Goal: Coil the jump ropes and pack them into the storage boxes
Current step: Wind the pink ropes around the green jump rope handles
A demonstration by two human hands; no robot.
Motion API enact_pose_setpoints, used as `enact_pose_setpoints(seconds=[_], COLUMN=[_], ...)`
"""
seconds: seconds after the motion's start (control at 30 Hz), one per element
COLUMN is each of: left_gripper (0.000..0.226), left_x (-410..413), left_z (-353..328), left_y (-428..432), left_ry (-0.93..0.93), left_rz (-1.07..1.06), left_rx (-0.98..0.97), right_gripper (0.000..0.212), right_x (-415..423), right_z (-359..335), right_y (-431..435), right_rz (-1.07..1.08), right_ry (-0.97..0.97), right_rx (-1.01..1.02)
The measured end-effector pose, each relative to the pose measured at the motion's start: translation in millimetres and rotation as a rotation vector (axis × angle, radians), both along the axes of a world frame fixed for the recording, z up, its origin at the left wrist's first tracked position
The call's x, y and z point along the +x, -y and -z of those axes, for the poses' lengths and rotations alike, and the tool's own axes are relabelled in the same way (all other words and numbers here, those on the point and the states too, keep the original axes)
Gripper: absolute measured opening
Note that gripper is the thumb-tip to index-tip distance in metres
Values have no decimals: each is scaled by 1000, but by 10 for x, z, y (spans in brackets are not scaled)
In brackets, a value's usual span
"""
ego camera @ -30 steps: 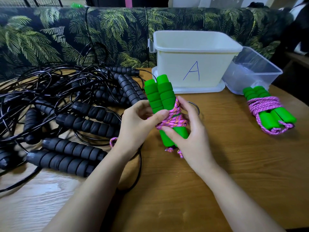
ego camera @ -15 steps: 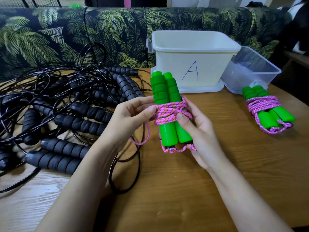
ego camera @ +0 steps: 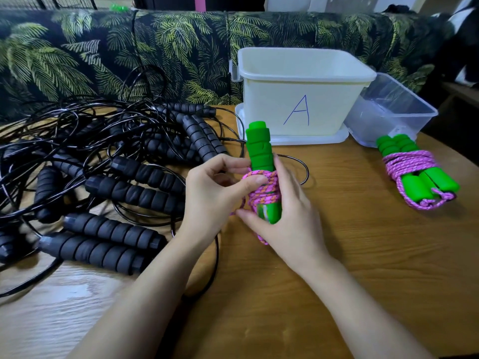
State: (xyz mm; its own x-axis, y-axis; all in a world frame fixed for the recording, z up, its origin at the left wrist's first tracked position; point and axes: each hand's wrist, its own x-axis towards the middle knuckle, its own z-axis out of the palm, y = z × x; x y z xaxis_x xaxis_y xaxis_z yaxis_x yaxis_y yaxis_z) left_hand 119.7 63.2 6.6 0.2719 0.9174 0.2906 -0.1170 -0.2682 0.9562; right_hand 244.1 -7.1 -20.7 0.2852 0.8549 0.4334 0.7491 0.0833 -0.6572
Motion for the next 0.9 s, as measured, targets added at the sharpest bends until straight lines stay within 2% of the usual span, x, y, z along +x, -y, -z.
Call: enact_pose_setpoints(seconds=[0.1,0.23,0.33,0.4,0.43,0.53,0.67,0.73,0.9], left_gripper=[29,25,39,54,52,31,21,20,19], left_x=[5,-42,-31,-22,-22,-37,9,21,-36], left_z=[-14,-41,-40,-33,-33,-70,-86,-92,-90], left_y=[9,-46,-73,-78,-82,-59,-5,14,-43], left_ry=[23,92,157,155,150,124,153,141,121], left_rz=[46,67,60,79,113,161,30,20,39], left_rx=[-25,-53,-136,-238,-285,-293,-252,-248,-300], right_gripper=[90,83,79,71,66,56,64,63,57], right_x=[8,11,-13,-23,-21,0,13,11,85], right_z=[-4,-14,-68,-95,-106,-97,-43,-28,-38], right_y=[-16,-20,3,26,36,40,10,-8,-21], right_rz=[18,-106,-258,-326,-348,-353,-192,-169,-236], right_ry=[-107,-251,-505,-601,-632,-632,-259,-192,-484], right_rx=[76,190,177,203,200,167,225,243,181])
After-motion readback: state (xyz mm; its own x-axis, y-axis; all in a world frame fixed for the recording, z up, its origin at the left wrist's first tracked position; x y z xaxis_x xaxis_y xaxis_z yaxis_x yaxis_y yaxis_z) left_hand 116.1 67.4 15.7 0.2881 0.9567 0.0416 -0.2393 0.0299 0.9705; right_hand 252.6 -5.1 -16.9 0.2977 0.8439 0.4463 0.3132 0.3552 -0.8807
